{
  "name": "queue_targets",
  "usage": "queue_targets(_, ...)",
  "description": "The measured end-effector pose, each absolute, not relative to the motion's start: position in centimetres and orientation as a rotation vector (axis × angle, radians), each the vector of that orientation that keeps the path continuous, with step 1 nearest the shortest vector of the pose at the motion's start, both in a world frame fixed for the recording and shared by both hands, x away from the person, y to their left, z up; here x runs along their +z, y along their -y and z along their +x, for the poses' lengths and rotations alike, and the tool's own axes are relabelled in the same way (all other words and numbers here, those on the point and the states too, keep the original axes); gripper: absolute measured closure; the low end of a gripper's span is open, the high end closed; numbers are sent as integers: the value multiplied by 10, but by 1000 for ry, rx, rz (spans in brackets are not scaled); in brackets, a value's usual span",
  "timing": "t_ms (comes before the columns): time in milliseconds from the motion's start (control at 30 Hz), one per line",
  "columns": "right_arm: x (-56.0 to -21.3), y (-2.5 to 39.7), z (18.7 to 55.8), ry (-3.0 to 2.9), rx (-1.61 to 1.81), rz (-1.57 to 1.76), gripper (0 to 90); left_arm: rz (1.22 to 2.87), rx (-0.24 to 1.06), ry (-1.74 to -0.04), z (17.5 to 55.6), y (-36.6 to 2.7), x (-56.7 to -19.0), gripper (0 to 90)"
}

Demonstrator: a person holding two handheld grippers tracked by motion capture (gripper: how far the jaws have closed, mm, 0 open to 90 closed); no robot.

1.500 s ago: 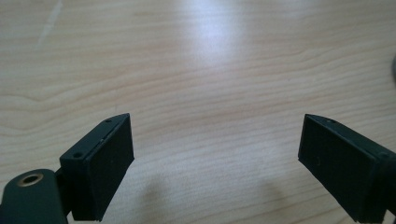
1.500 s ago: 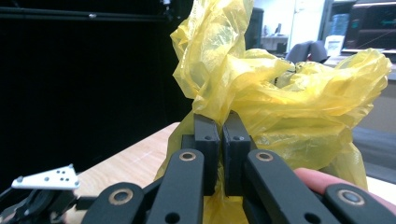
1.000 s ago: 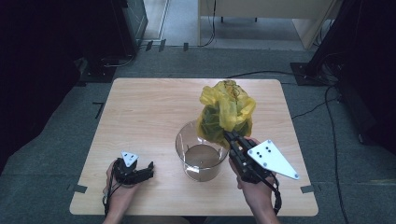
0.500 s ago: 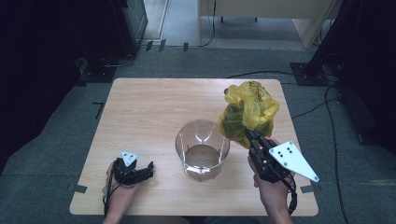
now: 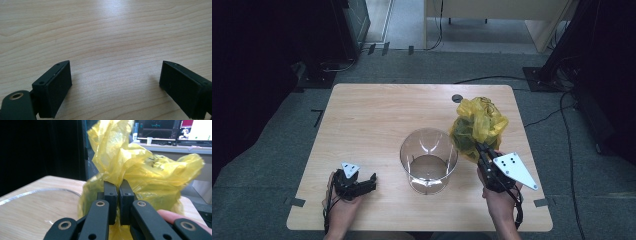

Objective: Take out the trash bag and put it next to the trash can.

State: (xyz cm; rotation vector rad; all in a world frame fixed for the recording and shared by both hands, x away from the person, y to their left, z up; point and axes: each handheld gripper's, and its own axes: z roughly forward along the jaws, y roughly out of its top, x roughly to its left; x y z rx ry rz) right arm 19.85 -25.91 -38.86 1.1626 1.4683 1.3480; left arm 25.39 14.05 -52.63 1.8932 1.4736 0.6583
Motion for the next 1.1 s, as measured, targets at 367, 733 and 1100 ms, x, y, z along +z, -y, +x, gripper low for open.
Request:
queue_targets(367,-436,259,220,-1528,1247,1264,884,1896,657,-1474,254,-141,-526,102)
queue_targets(733,-460,253,250,-1517,1300,1309,884,1896,657,-1473,254,-141,-526,102)
queue_targets(1100,-463,258,254,-1586,1359,1327,416,1895,657,-1474,254,-141,-526,102)
